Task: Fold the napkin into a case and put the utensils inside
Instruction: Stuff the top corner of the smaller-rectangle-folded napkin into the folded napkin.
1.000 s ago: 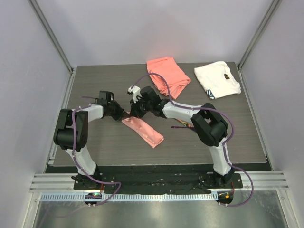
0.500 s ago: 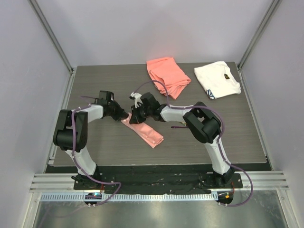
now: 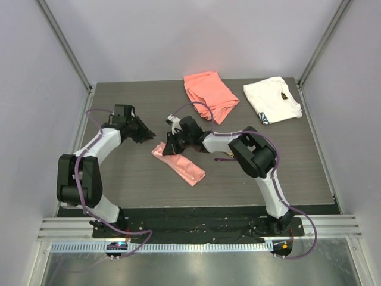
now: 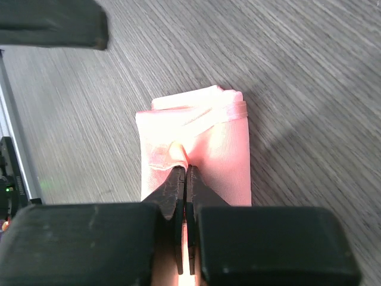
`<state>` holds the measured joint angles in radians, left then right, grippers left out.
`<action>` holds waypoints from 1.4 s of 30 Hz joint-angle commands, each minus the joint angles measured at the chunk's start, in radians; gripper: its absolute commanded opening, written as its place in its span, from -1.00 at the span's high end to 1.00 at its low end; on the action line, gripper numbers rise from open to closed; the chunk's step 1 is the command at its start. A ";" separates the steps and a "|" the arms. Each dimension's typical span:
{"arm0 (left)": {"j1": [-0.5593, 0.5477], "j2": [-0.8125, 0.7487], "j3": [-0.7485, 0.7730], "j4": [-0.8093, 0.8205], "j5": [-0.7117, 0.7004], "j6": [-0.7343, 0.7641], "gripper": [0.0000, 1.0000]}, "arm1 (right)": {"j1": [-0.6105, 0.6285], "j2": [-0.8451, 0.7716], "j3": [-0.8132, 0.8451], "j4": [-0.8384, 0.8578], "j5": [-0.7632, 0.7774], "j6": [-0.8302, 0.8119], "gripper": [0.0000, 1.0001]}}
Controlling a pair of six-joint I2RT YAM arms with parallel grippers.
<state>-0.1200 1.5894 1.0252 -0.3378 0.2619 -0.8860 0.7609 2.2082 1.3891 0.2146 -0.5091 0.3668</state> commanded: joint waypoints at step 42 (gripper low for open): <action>0.011 0.018 -0.025 -0.210 0.069 0.139 -0.20 | 0.000 0.001 0.111 -0.053 -0.135 0.018 0.78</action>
<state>-0.1150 1.6150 0.9703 -0.5251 0.2924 -0.7723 0.7589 2.2131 1.4498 0.1703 -0.6052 0.4026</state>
